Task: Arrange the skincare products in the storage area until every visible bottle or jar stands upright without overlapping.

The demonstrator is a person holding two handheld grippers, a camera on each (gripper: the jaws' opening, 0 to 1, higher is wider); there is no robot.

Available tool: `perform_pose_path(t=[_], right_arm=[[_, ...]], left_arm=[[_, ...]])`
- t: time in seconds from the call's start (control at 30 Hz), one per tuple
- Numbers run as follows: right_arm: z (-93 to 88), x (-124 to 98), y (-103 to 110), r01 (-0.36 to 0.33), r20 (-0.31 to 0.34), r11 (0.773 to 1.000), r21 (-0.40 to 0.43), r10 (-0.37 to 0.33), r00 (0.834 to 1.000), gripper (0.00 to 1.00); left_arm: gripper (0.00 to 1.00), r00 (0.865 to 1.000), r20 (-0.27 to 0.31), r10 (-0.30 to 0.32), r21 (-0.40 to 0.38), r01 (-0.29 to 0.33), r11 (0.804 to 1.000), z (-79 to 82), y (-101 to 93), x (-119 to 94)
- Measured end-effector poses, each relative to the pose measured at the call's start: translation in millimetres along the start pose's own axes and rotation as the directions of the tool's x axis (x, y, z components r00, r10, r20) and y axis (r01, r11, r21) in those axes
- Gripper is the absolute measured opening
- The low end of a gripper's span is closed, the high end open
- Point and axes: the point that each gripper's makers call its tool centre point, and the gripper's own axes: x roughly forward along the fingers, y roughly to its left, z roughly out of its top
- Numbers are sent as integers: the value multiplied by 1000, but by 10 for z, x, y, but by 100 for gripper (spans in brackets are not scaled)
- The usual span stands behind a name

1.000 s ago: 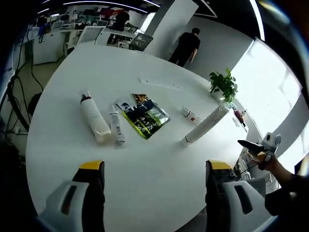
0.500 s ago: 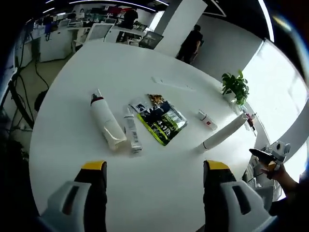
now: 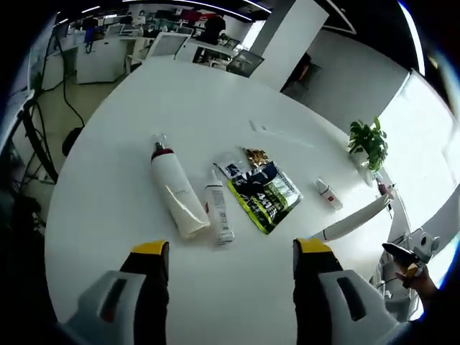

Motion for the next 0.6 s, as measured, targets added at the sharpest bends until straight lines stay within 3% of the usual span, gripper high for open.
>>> perform_pose_path(t=[0.43, 0.6], right_arm=[[-57, 4, -51, 9, -8, 1000, 21, -9, 1000, 99], [-53, 17, -53, 10, -7, 1000, 27, -10, 1000, 99]], left_arm=[[52, 998, 20, 58, -44, -57, 997, 300, 233, 218], [49, 995, 1, 96, -13, -96, 995, 359, 325, 317]])
